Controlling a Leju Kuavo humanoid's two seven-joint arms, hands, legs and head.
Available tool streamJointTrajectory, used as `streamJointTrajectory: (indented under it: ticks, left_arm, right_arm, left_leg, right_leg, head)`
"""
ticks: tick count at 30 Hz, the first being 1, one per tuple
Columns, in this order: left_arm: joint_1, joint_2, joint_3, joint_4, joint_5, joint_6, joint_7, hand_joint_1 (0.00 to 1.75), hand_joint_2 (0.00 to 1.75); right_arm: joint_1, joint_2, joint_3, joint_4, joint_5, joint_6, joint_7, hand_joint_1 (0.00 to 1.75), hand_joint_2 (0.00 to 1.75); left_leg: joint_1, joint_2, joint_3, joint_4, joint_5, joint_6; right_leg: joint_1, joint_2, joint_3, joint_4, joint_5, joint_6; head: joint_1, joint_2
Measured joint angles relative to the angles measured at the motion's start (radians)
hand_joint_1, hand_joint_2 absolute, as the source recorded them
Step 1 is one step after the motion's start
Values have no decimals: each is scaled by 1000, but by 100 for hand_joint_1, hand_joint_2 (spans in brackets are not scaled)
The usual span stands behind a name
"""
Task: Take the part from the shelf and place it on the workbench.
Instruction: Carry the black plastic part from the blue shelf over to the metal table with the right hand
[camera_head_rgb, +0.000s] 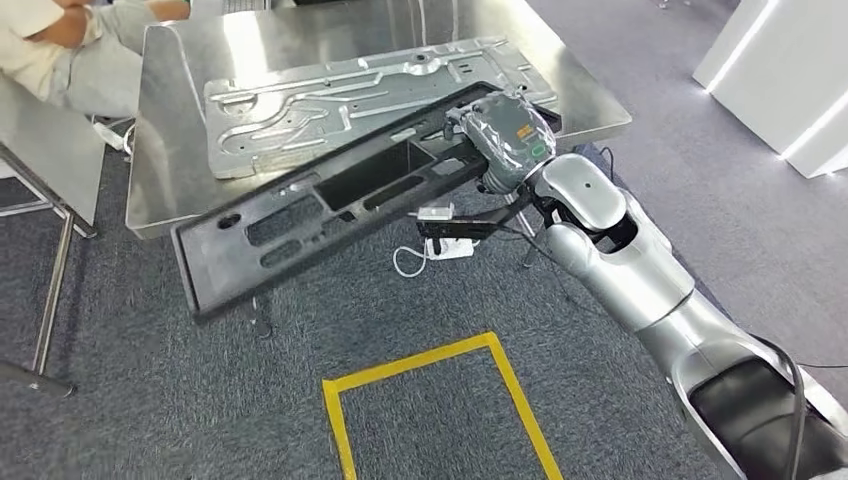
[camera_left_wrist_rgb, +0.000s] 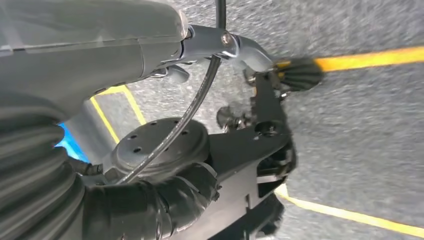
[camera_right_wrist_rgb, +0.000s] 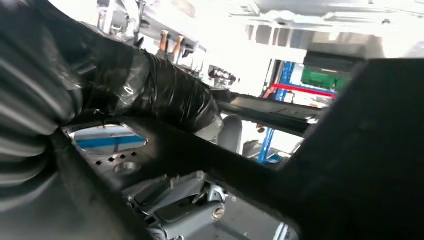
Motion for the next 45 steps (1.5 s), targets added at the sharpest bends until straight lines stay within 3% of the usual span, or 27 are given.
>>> streamJointTrajectory:
  ticks: [2, 3, 4, 5, 8, 9, 10, 13, 15, 17, 19, 20, 21, 22, 24, 25, 26, 29, 32, 34, 35, 36, 37, 39, 40, 43, 45]
  left_arm:
    - [0, 0, 0, 0, 3, 1, -1, 0, 175]
    - [1, 0, 0, 0, 4, 3, -2, 0, 175]
    - [3, 0, -1, 0, 5, 5, -2, 0, 175]
    - [5, 0, -1, 0, 5, 6, -1, 0, 175]
    - [10, -1, -2, 0, 6, 8, -1, 0, 175]
    - [11, -1, -2, 0, 6, 8, -1, 0, 175]
    - [12, 0, -3, 0, 7, 7, -1, 0, 175]
    - [11, 5, -3, 0, 7, 6, -1, 0, 175]
    - [7, 7, -3, 1, 7, 6, -1, 0, 175]
    - [5, 7, -3, 1, 7, 6, -2, 0, 175]
    - [5, 7, -3, 1, 6, 7, -1, 0, 175]
    - [5, 7, -3, 1, 6, 9, 0, 0, 175]
    - [5, 7, -3, 1, 6, 10, 0, 0, 175]
    - [7, 8, -3, 1, 6, 12, 2, 0, 175]
    - [10, 10, -2, 1, 6, 12, 4, 0, 175]
    - [11, 11, -1, 1, 6, 12, 5, 0, 175]
    - [12, 12, 0, 1, 6, 12, 5, 0, 175]
    - [10, 13, 2, 1, 5, 11, 5, 0, 175]
    - [6, 12, 5, 1, 5, 8, 3, 0, 175]
    - [7, 12, 9, 1, 3, 7, 3, 0, 175]
    - [8, 12, 11, 1, 2, 6, 3, 0, 175]
    - [9, 12, 14, 1, -1, 6, 4, 0, 175]
    - [10, 11, 17, 1, -3, 6, 4, 0, 175]
    - [7, 12, 21, 1, -2, 5, 10, 0, 175]
    - [1, 13, 25, 5, 3, -1, 17, 0, 175]
    - [-64, 19, 50, 78, 9, -67, 34, 0, 175]
    - [-119, 22, 71, 146, 2, -109, 33, 0, 175]
  right_arm:
    - [3, 1, 0, 23, 0, 2, 11, 175, 175]
    - [4, 1, 0, 35, 0, 4, 18, 175, 175]
    - [4, 1, 0, 46, -1, 5, 25, 175, 175]
    - [4, 1, 0, 54, 0, 6, 29, 175, 175]
    - [1, 5, 0, 79, 5, 6, 35, 175, 175]
    - [0, 7, -1, 88, 9, 6, 35, 175, 175]
    - [-1, 9, -1, 96, 12, 6, 35, 175, 175]
    - [-6, 18, -6, 110, 18, 4, 36, 175, 175]
    - [-11, 24, -9, 120, 20, 4, 36, 175, 175]
    - [-13, 28, -10, 130, 22, 4, 38, 175, 175]
    - [-12, 31, -10, 137, 27, 6, 45, 175, 175]
    - [-12, 31, -11, 140, 29, 7, 49, 175, 175]
    - [-13, 32, -11, 142, 31, 8, 52, 175, 175]
    - [-13, 32, -11, 144, 33, 9, 53, 175, 175]
    - [-16, 32, -11, 148, 33, 13, 53, 175, 175]
    - [-17, 32, -11, 151, 33, 15, 53, 175, 175]
    - [-19, 32, -11, 153, 33, 16, 53, 175, 175]
    - [-24, 33, -12, 158, 34, 16, 52, 175, 175]
    - [-27, 34, -13, 165, 39, 16, 55, 175, 175]
    - [-21, 35, -13, 172, 48, 15, 64, 175, 175]
    - [-19, 36, -13, 176, 52, 14, 68, 175, 175]
    - [-17, 36, -13, 180, 56, 13, 70, 175, 175]
    - [-16, 36, -13, 184, 59, 12, 71, 175, 175]
    - [-14, 36, -13, 192, 62, 10, 66, 175, 175]
    - [-12, 36, -13, 196, 63, 10, 57, 175, 175]
    - [-15, 48, -13, 214, 70, 15, 31, 175, 175]
    - [-29, 66, -13, 236, 74, 18, 33, 175, 175]
  left_leg:
    - [-2, -22, 24, -1, -20, 5]
    - [-4, -33, 39, 0, -31, 6]
    - [-5, -42, 54, 0, -43, 5]
    - [-7, -49, 71, 0, -55, 5]
    - [-12, -63, 103, 3, -93, -3]
    - [-14, -65, 108, 3, -104, -8]
    - [-15, -67, 114, 6, -110, -14]
    - [-16, -55, 106, 49, -113, -27]
    - [-11, -36, 45, 152, -131, -39]
    - [-6, -25, -35, 258, -182, -49]
    - [-3, -21, -79, 273, -211, -54]
    - [-2, -20, -80, 238, -192, -53]
    - [-2, -20, -70, 180, -147, -51]
    - [-4, -19, -56, 114, -83, -45]
    - [-11, -19, -33, 29, -3, -31]
    - [-14, -19, -29, 15, 11, -23]
    - [-17, -19, -23, 15, 6, -16]
    - [-12, -20, 6, -3, 6, 0]
    - [-11, -22, 27, -9, -10, 12]
    - [-11, -25, 41, -6, -27, 12]
    - [-10, -27, 51, -3, -36, 11]
    - [-10, -29, 61, 1, -48, 9]
    - [-10, -30, 70, 4, -60, 6]
    - [-12, -31, 81, 11, -79, -3]
    - [-12, -32, 83, 13, -85, -9]
    - [-11, -31, 84, 24, -92, -25]
    - [-8, -26, 53, 86, -100, -36]
  right_leg:
    - [2, 19, -86, 86, -69, -2]
    - [4, 21, -114, 91, -93, -4]
    - [5, 21, -128, 69, -93, -7]
    - [8, 22, -131, 23, -64, -13]
    - [22, 27, -119, -157, 141, -37]
    - [26, 29, -116, -187, 185, -43]
    - [28, 31, -115, -199, 195, -47]
    - [20, 30, -87, -206, 179, -63]
    - [19, 28, -64, -210, 164, -72]
    - [19, 27, -43, -210, 145, -75]
    - [19, 28, -17, -209, 122, -74]
    - [19, 28, -2, -208, 110, -72]
    - [19, 28, 14, -207, 98, -70]
    - [19, 27, 28, -206, 85, -67]
    - [21, 29, 47, -205, 65, -57]
    - [21, 29, 52, -203, 60, -51]
    - [22, 30, 55, -200, 58, -45]
    - [19, 30, 24, -134, 60, -31]
    - [15, 29, -87, 30, 9, -20]
    - [12, 28, -141, 71, -22, -14]
    - [10, 28, -147, 50, -10, -13]
    - [9, 27, -138, 2, 25, -12]
    - [8, 26, -122, -65, 78, -14]
    - [13, 25, -95, -162, 142, -22]
    - [16, 25, -90, -182, 154, -28]
    - [19, 24, -77, -190, 148, -49]
    - [17, 23, -60, -195, 140, -63]
  head:
    - [0, 0]
    - [0, 0]
    - [0, 0]
    - [0, 0]
    - [0, 0]
    - [0, 0]
    - [-1, 0]
    - [-2, 0]
    - [-2, 0]
    - [-2, 0]
    - [-2, 0]
    - [-2, 0]
    - [-2, 0]
    - [-2, 0]
    - [-1, 0]
    - [-1, 0]
    - [-1, 0]
    - [-1, 0]
    - [-1, 0]
    - [-1, 0]
    - [-1, 0]
    - [-1, 0]
    - [-1, 0]
    - [-1, 0]
    - [-1, 0]
    - [-1, 0]
    - [-1, 0]
